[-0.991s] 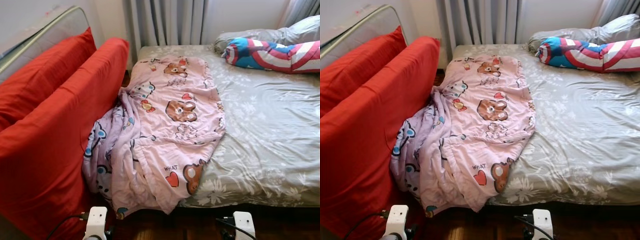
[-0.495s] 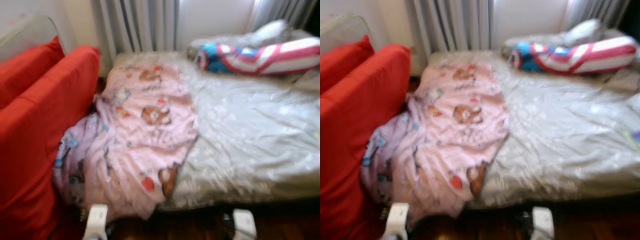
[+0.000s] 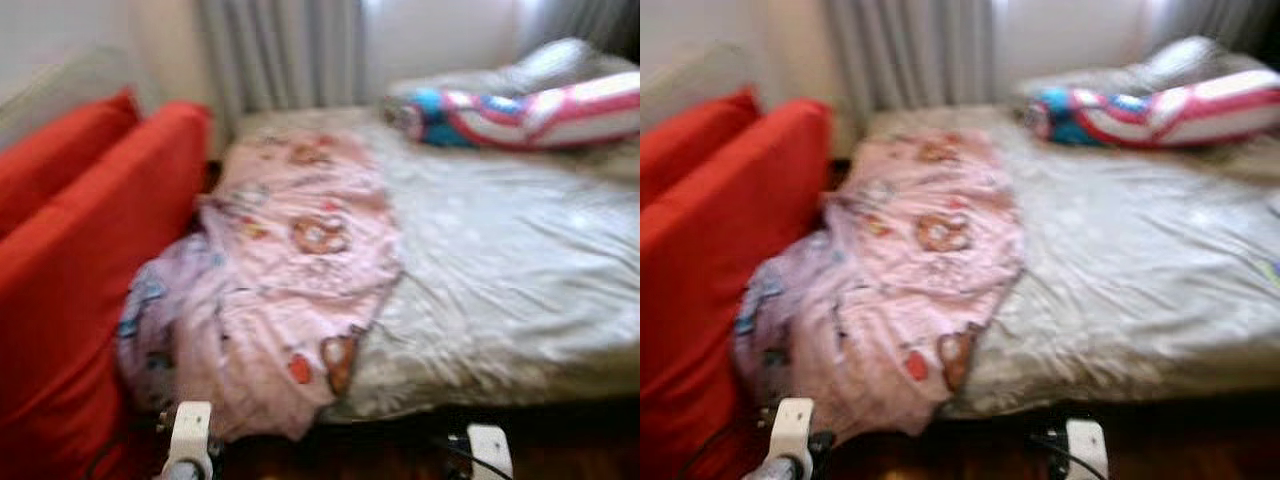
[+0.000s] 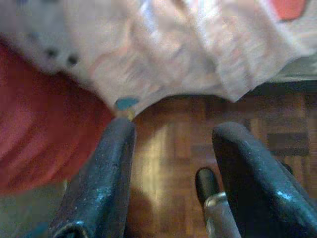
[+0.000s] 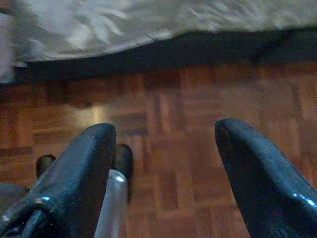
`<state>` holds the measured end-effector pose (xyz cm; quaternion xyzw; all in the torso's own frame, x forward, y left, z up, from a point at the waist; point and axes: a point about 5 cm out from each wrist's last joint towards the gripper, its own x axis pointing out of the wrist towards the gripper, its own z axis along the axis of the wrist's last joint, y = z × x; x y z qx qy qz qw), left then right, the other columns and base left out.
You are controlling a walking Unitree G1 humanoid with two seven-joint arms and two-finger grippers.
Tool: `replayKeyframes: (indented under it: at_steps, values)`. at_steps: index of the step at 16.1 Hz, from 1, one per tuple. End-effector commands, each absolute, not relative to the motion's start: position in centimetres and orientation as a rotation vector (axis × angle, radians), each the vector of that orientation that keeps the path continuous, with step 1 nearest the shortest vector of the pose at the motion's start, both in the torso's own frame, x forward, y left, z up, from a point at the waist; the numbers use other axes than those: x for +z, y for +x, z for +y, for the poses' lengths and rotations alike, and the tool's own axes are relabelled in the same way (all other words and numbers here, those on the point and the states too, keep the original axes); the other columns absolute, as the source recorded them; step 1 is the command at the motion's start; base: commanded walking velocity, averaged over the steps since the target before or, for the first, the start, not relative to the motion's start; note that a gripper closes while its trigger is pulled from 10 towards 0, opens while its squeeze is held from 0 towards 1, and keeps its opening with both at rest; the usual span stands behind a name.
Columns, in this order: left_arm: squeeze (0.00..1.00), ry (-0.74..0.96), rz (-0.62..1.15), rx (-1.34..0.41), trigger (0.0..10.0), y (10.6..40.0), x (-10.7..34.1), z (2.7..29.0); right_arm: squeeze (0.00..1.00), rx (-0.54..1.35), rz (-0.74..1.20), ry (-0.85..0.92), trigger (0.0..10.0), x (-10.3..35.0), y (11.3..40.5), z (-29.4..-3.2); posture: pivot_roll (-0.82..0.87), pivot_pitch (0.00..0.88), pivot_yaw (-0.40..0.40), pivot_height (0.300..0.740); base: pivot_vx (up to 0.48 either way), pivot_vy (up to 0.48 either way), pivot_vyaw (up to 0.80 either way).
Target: Clean up the room
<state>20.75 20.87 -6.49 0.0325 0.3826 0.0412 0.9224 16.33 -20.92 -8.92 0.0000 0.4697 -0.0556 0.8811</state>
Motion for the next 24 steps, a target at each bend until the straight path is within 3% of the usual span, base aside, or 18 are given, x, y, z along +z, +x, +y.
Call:
replayKeyframes:
  at_steps: [1,7,13,24]
  values:
    - [0.0,0.063,0.783,0.091,10.0,20.8,-6.4,21.1,0.0,-0.108,0.983,0.009,10.0,-9.0,16.3,-20.6,0.0,0.0,0.033,0.74,0.0,0.0,-0.73]
    - [0.0,0.061,0.787,0.1,10.0,20.6,-6.5,21.2,0.0,-0.07,0.973,0.013,10.0,-9.1,17.1,-17.9,0.0,0.0,0.034,0.74,0.0,0.16,-0.71]
    - [0.0,0.072,0.763,0.093,10.0,21.1,-6.1,21.3,0.0,-0.07,0.952,0.007,10.0,-8.7,17.7,-18.4,0.0,0.002,0.034,0.74,0.0,0.0,-0.19]
    - [0.0,0.02,0.364,0.079,10.0,25.8,-1.5,20.5,0.0,-0.074,0.944,0.01,10.0,-8.6,17.8,-18.7,-0.01,0.0,0.041,0.74,0.0,0.0,0.0]
